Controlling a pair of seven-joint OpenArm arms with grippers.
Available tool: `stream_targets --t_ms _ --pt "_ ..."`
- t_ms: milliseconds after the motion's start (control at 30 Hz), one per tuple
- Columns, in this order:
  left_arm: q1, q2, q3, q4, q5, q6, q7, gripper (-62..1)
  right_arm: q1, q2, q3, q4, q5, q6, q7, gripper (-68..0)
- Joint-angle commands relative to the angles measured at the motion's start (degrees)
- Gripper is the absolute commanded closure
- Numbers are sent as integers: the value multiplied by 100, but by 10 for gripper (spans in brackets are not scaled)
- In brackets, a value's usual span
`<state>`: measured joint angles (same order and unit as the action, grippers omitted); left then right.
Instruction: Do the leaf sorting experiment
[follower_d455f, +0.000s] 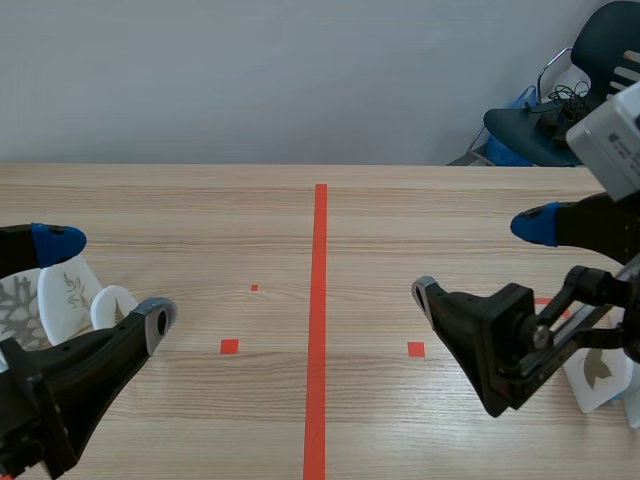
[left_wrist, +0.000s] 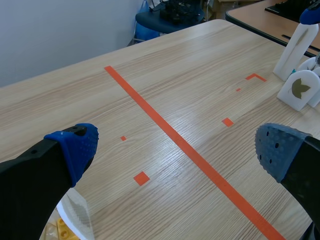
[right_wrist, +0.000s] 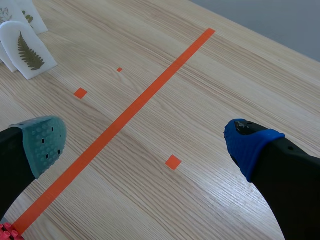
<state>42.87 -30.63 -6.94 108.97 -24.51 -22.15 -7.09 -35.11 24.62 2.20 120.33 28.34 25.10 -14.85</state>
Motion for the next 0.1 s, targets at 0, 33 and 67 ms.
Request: stream_targets --t_ms 0,33,67 --pt "-20 11 28 74 -35 -11 -79 -623 55 59 74 13 44 -22 109 -679" --pt "-20 11 28 74 -35 -11 -79 -623 55 59 74 13 44 -22 109 -679" --pt "-20 11 28 74 -35 -11 -79 -623 55 59 74 13 44 -22 109 -679"
